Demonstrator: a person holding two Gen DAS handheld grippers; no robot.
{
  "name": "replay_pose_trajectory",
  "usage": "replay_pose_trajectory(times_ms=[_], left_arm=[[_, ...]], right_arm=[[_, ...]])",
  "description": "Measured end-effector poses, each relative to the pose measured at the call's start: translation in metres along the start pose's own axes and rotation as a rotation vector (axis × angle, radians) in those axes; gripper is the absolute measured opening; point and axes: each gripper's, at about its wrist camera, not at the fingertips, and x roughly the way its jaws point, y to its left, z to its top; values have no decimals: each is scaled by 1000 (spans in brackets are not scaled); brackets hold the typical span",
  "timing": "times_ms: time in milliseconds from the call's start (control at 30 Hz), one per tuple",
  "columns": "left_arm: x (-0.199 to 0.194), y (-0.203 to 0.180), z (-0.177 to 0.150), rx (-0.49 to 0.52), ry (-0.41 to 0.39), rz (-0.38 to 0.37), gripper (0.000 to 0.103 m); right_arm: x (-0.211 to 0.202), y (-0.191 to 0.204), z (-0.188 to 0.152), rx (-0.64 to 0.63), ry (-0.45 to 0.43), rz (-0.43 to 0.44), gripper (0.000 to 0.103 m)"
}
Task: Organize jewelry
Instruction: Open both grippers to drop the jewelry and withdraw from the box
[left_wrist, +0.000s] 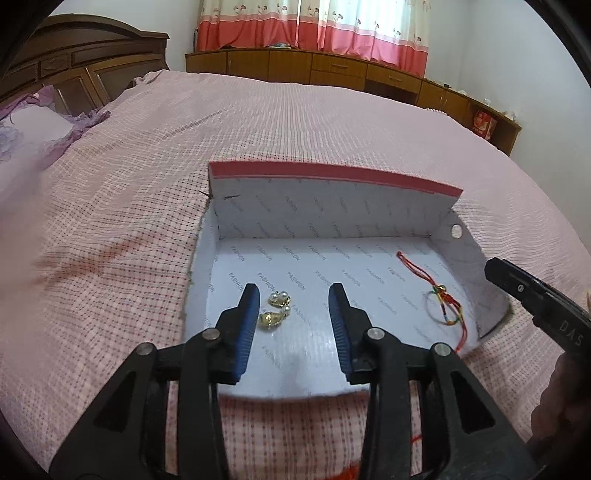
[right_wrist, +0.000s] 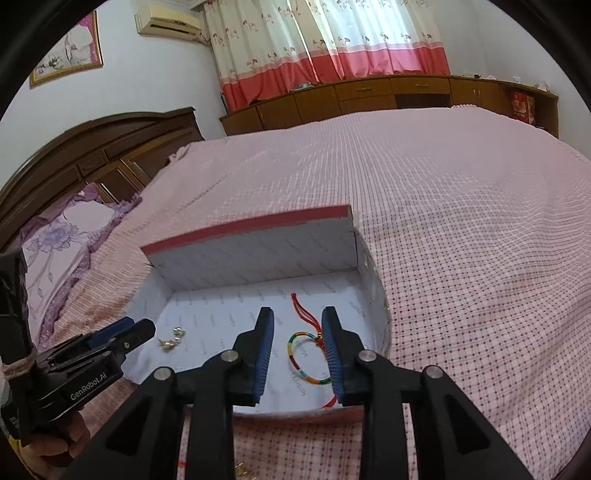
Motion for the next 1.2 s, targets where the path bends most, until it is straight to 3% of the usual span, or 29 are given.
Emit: replay_pose_trajectory(times_ms=[300,733,1200], left_arm=[[-44,11,-2,-19,-13,-50,34],[-105,13,-19,-5,-53,-43,35],[-112,33,-56,-22,-24,-8,35]], right_arm=[[-53,17,2,-1,-61,28,34],[-123,34,-21,-27,-117,31,40],[-126,45,-61,-45,-78,29,40]])
